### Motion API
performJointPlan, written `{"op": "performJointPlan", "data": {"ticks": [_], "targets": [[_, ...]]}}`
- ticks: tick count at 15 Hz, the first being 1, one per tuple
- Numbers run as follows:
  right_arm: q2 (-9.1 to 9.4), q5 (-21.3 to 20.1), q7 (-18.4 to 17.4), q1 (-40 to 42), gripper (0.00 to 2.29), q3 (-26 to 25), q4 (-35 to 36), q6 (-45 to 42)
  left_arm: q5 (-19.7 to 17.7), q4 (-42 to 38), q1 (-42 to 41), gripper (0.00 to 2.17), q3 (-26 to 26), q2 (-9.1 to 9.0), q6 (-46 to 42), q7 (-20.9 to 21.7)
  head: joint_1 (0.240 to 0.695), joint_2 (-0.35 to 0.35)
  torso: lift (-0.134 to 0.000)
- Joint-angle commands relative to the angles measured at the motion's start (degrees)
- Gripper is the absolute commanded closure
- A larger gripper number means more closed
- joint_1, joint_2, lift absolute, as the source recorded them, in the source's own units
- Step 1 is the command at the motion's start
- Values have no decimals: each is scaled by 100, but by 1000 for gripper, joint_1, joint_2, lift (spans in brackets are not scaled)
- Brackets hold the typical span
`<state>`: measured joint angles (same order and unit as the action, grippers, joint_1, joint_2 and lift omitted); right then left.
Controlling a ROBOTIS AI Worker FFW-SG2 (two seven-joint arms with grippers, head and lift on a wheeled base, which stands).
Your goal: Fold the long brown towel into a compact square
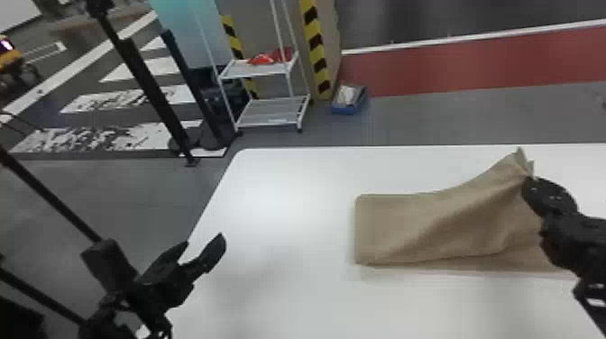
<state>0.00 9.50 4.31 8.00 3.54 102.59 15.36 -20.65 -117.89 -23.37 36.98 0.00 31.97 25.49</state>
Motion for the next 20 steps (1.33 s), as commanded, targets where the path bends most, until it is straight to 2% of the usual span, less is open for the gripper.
{"op": "performJointPlan", "data": {"ticks": [1,5,6,7,8,9,15,18,20], "targets": [[5,34,0,-53,1531,-213,-186,271,9,3,-1,39,-50,-15,-1,18,695,330,-108],[5,17,0,-35,1528,-231,-142,377,44,3,26,39,-85,-15,16,26,695,296,-108],[5,34,9,-18,1463,-283,-98,517,44,3,8,39,-85,-15,16,35,695,295,-108],[5,34,9,-18,1015,-362,-98,535,44,3,-1,39,-77,-15,16,35,695,293,-108],[5,52,0,-9,252,-459,-98,570,44,3,-1,39,-68,-15,16,53,695,291,-108],[5,96,0,18,-1,-565,-72,570,44,3,-10,39,-68,-15,16,62,695,282,-108],[5,105,35,-9,43,-934,16,992,79,12,-1,39,-147,-15,16,62,695,234,-108],[5,-1,228,-220,43,-969,-309,1449,97,21,8,39,-147,-15,16,62,695,218,-108],[5,-133,237,-308,46,-934,-529,1466,97,21,8,39,-147,-15,16,62,695,222,-108]]}}
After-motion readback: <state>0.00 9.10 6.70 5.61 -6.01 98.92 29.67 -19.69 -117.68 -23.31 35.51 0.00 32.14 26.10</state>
